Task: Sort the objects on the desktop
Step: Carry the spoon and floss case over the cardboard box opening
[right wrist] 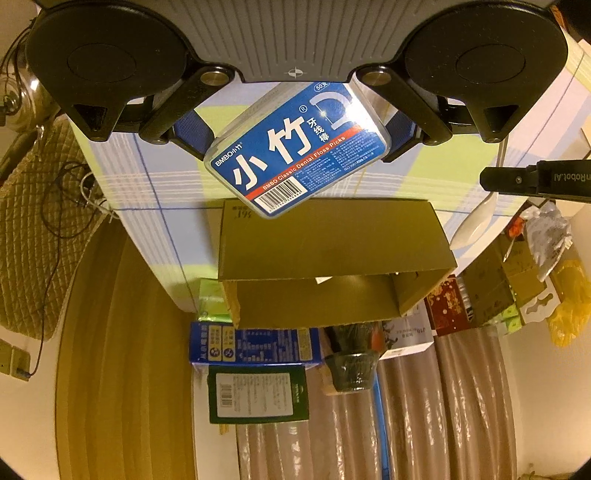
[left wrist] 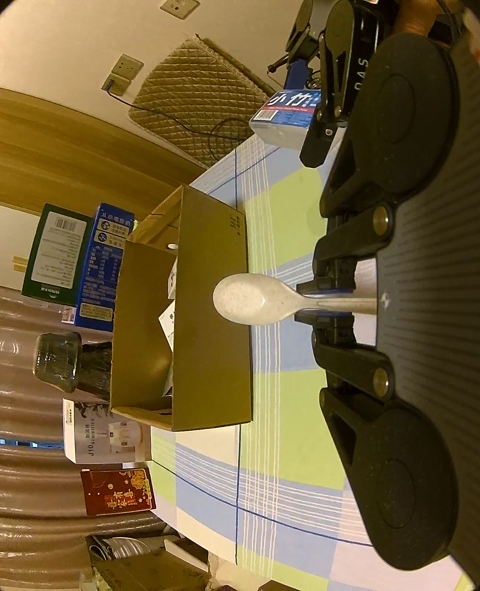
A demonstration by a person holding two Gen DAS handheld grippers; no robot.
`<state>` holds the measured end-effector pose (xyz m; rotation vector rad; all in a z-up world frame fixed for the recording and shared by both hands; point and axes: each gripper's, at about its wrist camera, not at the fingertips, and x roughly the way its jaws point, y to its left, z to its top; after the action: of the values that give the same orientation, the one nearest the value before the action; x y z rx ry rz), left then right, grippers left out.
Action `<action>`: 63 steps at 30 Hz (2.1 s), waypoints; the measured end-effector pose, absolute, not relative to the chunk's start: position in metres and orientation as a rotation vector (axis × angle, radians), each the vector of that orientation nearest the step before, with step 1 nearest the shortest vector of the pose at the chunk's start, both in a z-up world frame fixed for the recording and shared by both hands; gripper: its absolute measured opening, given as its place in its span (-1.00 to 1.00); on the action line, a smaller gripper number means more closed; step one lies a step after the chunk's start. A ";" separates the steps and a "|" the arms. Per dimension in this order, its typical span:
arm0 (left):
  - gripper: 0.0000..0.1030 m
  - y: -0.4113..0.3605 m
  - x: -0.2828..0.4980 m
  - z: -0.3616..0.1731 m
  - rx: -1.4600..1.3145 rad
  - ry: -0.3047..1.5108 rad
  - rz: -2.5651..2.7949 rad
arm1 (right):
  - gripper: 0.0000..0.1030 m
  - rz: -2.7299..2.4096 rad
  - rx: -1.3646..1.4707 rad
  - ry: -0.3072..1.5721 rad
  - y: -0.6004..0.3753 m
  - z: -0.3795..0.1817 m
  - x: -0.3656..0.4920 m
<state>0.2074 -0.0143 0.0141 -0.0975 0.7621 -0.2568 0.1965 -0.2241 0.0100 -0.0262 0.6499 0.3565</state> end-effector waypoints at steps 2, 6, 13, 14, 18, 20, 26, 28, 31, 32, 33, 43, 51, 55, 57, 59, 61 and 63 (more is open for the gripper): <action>-0.91 -0.016 0.205 0.017 -0.099 0.759 -0.254 | 0.79 0.355 -0.026 0.647 -0.226 0.012 0.196; -0.91 -0.018 0.201 0.021 -0.107 0.751 -0.254 | 0.79 0.354 -0.025 0.643 -0.229 0.014 0.194; -0.91 -0.021 0.196 0.025 -0.105 0.748 -0.261 | 0.79 0.351 -0.016 0.644 -0.233 0.017 0.192; -0.91 -0.022 0.196 0.025 -0.105 0.747 -0.261 | 0.79 0.351 -0.016 0.644 -0.234 0.017 0.192; -0.91 -0.023 0.195 0.026 -0.106 0.743 -0.261 | 0.79 0.350 -0.019 0.644 -0.235 0.018 0.192; -0.91 -0.022 0.196 0.028 -0.105 0.741 -0.262 | 0.79 0.348 -0.022 0.645 -0.236 0.019 0.192; -0.91 -0.019 0.200 0.031 -0.100 0.740 -0.261 | 0.79 0.347 -0.032 0.651 -0.237 0.024 0.197; -0.91 -0.017 0.202 0.031 -0.102 0.740 -0.259 | 0.79 0.349 -0.038 0.653 -0.236 0.025 0.199; -0.91 -0.016 0.204 0.033 -0.098 0.740 -0.257 | 0.79 0.353 -0.047 0.650 -0.234 0.028 0.204; -0.91 -0.015 0.206 0.033 -0.096 0.740 -0.256 | 0.79 0.354 -0.047 0.649 -0.233 0.029 0.206; -0.91 -0.015 0.207 0.033 -0.095 0.740 -0.256 | 0.79 0.356 -0.049 0.649 -0.233 0.031 0.208; -0.91 -0.011 0.225 0.038 -0.077 0.748 -0.257 | 0.79 0.376 -0.071 0.648 -0.227 0.042 0.232; -0.91 -0.010 0.246 0.044 -0.057 0.756 -0.265 | 0.79 0.386 -0.077 0.646 -0.225 0.050 0.253; -0.91 -0.009 0.259 0.049 -0.043 0.759 -0.267 | 0.79 0.388 -0.083 0.645 -0.224 0.054 0.264; -0.91 -0.009 0.266 0.051 -0.036 0.762 -0.270 | 0.79 0.391 -0.083 0.644 -0.224 0.057 0.269; -0.91 -0.009 0.273 0.054 -0.022 0.763 -0.269 | 0.79 0.394 -0.087 0.642 -0.223 0.059 0.273; -0.91 -0.010 0.279 0.055 -0.012 0.765 -0.270 | 0.79 0.397 -0.091 0.641 -0.221 0.060 0.277; -0.91 -0.010 0.284 0.058 -0.003 0.766 -0.271 | 0.79 0.400 -0.095 0.640 -0.220 0.061 0.281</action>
<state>0.2842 -0.0103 0.0575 -0.0031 0.7658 -0.2713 0.2811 -0.2195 0.0613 -0.0949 0.6396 0.3998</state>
